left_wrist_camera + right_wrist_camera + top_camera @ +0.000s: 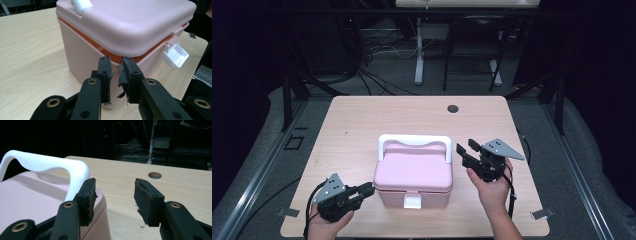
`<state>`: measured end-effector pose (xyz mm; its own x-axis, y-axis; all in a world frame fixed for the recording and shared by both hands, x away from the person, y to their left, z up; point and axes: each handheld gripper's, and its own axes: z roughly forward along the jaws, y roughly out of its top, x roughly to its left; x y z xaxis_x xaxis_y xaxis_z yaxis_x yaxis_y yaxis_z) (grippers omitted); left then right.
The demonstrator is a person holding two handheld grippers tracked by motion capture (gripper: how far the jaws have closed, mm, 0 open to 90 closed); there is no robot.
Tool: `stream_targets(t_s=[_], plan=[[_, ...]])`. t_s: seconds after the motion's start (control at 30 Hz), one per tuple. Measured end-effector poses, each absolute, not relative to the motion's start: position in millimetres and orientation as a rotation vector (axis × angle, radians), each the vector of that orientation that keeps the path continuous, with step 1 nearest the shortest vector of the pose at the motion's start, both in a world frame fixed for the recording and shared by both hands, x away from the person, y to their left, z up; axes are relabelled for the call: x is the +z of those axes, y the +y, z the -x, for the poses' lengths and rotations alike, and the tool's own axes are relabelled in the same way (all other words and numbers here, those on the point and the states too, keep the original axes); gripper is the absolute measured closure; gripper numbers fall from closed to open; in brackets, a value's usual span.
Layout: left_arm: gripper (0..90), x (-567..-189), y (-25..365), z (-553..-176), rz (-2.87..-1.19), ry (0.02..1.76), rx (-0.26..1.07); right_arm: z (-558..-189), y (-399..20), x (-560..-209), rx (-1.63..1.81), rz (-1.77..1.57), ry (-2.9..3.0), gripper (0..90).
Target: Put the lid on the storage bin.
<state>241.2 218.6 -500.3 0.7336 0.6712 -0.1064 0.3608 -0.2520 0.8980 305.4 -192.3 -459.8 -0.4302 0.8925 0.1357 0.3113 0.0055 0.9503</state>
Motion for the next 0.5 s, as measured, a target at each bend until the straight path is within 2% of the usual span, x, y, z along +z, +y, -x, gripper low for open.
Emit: stream_targets(t_s=[0.5], plan=[[76.9,-503.7,221.1,-243.4,-1.868,0.833,0.355,-305.4,-194.0,-459.5,1.442,-1.24,1.757,51.5]])
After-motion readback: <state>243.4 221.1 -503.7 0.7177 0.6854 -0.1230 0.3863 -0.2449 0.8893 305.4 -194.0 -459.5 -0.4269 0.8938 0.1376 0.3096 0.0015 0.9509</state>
